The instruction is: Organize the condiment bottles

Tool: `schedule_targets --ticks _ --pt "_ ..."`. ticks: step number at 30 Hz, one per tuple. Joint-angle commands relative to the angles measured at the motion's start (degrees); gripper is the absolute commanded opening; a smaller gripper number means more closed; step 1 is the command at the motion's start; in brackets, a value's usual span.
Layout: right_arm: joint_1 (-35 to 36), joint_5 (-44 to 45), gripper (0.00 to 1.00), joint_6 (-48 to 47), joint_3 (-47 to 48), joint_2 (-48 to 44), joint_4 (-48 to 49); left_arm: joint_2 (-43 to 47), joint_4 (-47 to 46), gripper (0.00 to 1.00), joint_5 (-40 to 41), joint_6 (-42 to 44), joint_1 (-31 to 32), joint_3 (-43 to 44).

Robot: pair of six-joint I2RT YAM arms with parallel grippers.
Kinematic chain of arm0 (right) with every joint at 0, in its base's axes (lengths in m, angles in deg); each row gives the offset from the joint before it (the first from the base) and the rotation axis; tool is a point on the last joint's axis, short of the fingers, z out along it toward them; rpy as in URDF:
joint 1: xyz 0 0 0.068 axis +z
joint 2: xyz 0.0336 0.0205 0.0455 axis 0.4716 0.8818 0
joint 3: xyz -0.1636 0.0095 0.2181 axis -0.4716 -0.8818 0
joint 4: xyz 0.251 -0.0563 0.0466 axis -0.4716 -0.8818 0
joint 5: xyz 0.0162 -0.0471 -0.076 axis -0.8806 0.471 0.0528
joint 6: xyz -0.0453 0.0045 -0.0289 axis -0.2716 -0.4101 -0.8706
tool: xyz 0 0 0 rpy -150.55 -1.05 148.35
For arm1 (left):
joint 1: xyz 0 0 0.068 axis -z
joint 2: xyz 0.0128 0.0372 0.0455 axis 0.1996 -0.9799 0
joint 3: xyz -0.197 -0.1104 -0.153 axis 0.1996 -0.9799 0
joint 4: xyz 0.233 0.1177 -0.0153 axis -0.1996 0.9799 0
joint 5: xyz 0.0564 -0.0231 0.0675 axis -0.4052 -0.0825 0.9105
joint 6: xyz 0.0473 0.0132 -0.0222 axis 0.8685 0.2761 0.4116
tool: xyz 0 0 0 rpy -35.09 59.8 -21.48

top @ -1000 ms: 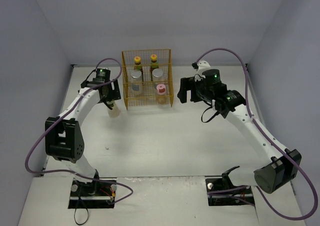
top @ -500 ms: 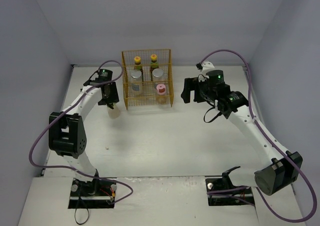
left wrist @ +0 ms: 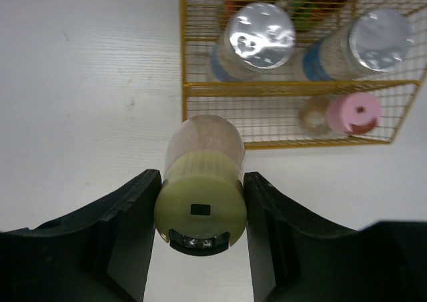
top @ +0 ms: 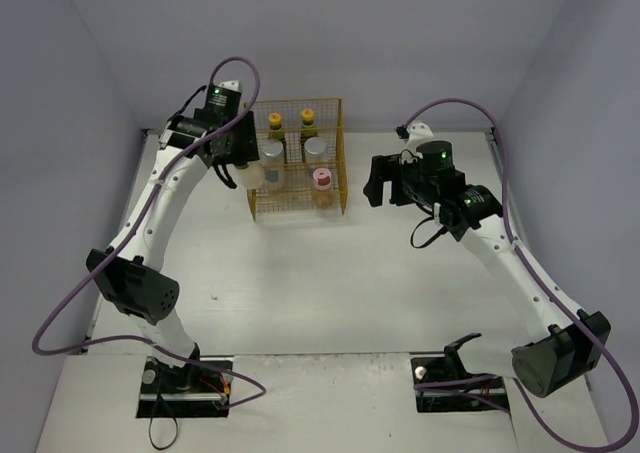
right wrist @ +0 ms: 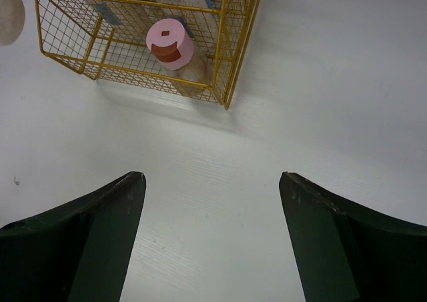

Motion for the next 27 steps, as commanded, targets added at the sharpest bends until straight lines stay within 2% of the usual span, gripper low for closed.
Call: schedule_targets --ticks 1,6,11,18,27 --pt "-0.3 -0.5 0.84 0.5 1.5 -2.2 1.9 1.0 4.4 0.01 1.0 -2.4 4.1 5.2" --pt "-0.3 -0.2 0.84 0.9 1.0 -3.0 1.5 -1.7 0.3 0.01 1.1 -3.2 8.2 6.2" --pt "-0.4 1.0 0.84 1.1 0.5 -4.2 0.5 -4.6 -6.9 0.01 1.6 -3.0 9.3 5.4" --pt "-0.3 3.1 0.84 1.1 -0.6 -6.1 -0.8 -10.1 -8.3 0.01 2.6 -3.2 9.7 7.9" --pt "-0.4 4.6 0.84 1.1 -1.6 -7.5 -2.0 -13.8 -11.3 0.01 3.9 -3.0 10.0 6.6"
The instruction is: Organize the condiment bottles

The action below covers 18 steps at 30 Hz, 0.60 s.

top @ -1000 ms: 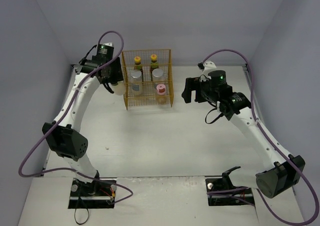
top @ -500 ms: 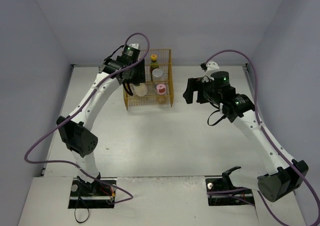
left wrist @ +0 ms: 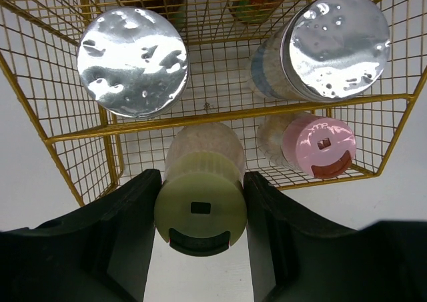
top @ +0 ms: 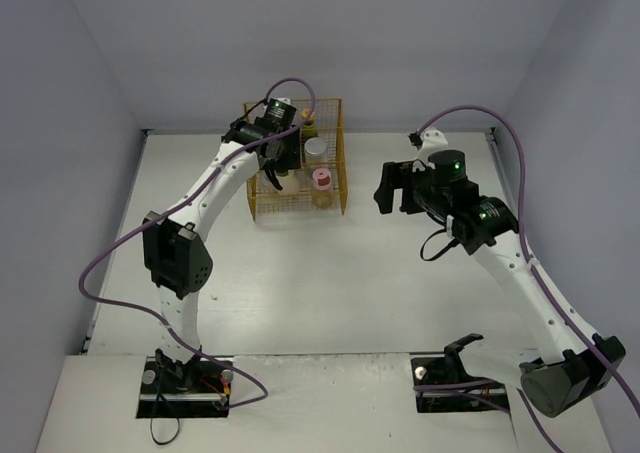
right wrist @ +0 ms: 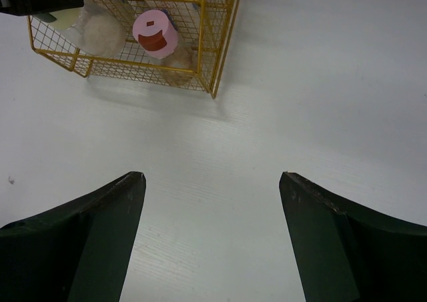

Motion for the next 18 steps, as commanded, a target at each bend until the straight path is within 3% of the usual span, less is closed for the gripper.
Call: schedule_targets --ticks 1,8,13,18 --pt "-0.4 1.7 0.84 0.3 -0.1 -1.8 1.5 1.1 -4.3 0.01 2.1 -0.6 0.6 1.4" --pt "-0.6 2.1 0.84 0.3 -1.4 -2.8 1.0 -0.3 -5.9 0.02 2.4 -0.9 0.8 -1.8" --pt "-0.5 2.4 0.84 0.5 -2.4 -3.5 0.8 -0.7 -6.2 0.3 3.9 -1.8 1.1 -4.7" --pt "-0.6 2.5 0.84 0.3 -3.0 -4.3 0.3 -0.6 -6.8 0.42 4.3 -2.0 1.3 -7.0"
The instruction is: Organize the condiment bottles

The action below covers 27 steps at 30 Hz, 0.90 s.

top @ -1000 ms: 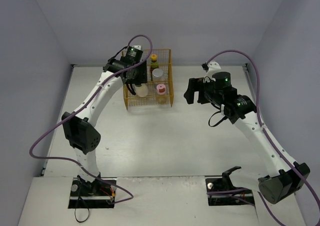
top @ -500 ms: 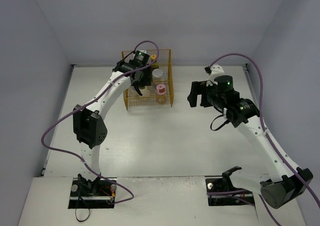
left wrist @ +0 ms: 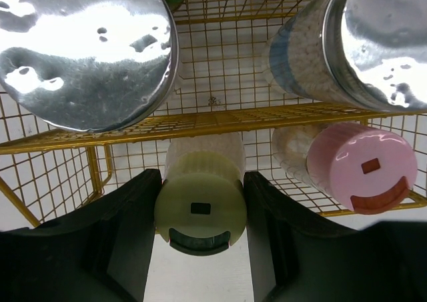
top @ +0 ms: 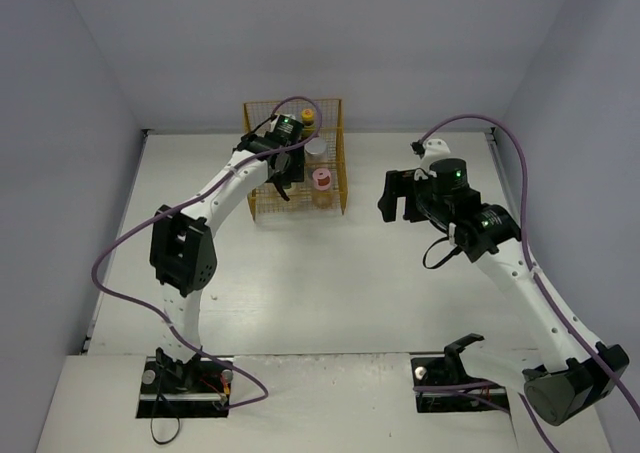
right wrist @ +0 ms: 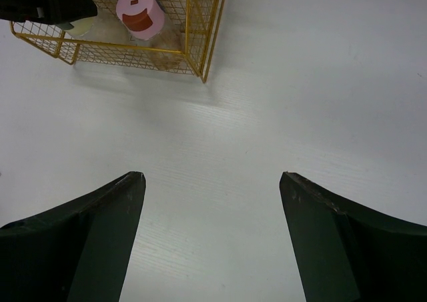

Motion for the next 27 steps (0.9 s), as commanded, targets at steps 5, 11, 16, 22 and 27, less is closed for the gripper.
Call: schedule_targets --ticks 5,11,16,22,27 --pt "-0.6 1.2 0.84 -0.3 -0.3 -2.6 1.1 1.7 -0.8 0.6 3.5 -0.7 0.7 -1.2" --pt "-0.7 0.6 0.85 -1.1 -0.5 -3.5 0.7 2.7 -0.7 0.71 4.4 -0.8 0.9 -1.2" --pt "-0.7 -0.4 0.85 -1.6 0.0 -4.9 0.3 5.4 0.2 0.72 5.2 -0.8 0.9 -0.5" --pt "-0.7 -2.4 0.91 -2.9 1.7 -6.5 -1.4 14.2 1.0 0.72 5.5 -1.5 0.9 -3.8" --pt "-0.7 -4.5 1.0 -2.3 0.9 -8.8 -0.5 25.6 1.9 0.72 9.0 -2.4 0.9 -11.4"
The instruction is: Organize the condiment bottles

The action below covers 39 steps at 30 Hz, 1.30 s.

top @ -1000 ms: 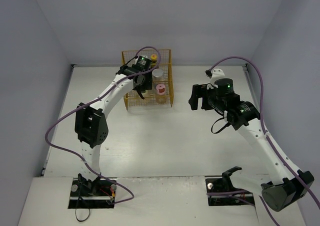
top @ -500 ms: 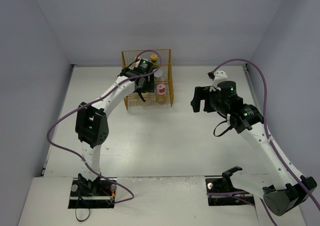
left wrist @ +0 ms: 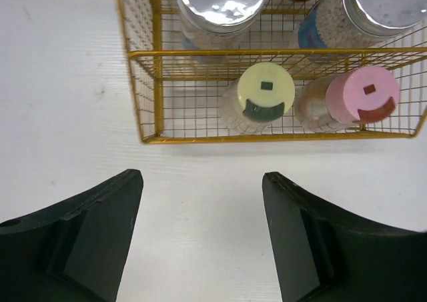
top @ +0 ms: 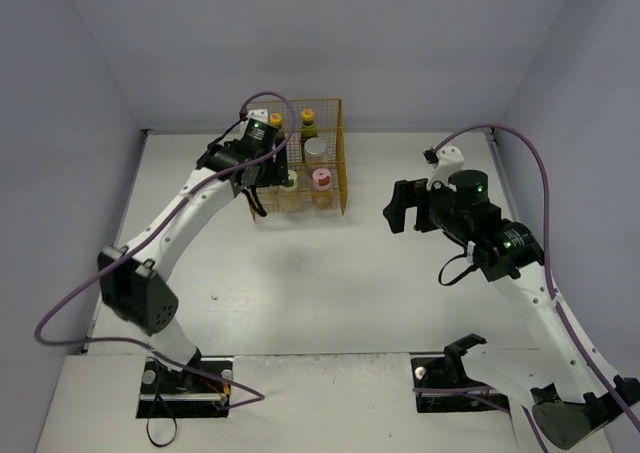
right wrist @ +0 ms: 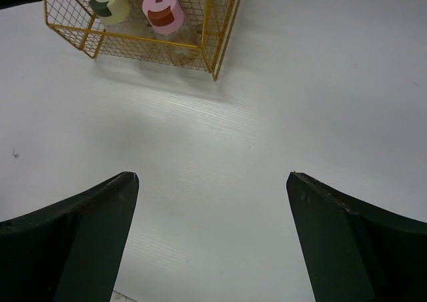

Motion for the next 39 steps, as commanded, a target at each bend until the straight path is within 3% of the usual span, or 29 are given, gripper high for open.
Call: schedule_targets --ticks 1,5,12,13,16,21,26,30,39 --pt "-0.3 -2.9 1.0 -0.2 1.3 -2.1 3.1 11.0 0.1 0.72 4.2 -1.5 0.4 -3.7" --pt "-0.3 -5.0 1.0 0.8 1.8 -1.0 4.1 20.4 0.7 0.72 6.0 -1.5 0.3 -9.7" --pt "-0.5 -2.6 1.0 0.5 3.8 5.2 12.5 28.1 1.2 0.72 4.8 2.0 -2.5 -15.7" --pt "-1.1 -2.2 1.0 0.4 4.5 6.5 13.4 28.4 2.1 0.8 3.4 2.1 -3.9 -15.9" --pt "-4.1 -2.9 1.0 0.1 7.6 11.5 16.0 29.4 4.2 0.85 -5.4 2.4 -12.6 -17.0" --pt "-12.4 -4.4 1.0 0.9 11.3 15.2 18.2 35.9 3.9 0.92 -4.8 7.0 -20.4 -19.1" --pt "-19.4 -1.5 1.0 0.6 10.7 9.3 16.4 40.7 7.3 0.97 2.4 10.4 -20.8 -17.4" --pt "-19.6 5.9 1.0 0.0 9.2 2.0 12.8 43.3 9.8 0.97 6.1 10.9 -20.0 -16.1" --pt "-18.3 8.0 1.0 -2.4 5.6 -9.0 9.7 44.7 9.9 0.97 11.9 11.8 -17.2 -11.5"
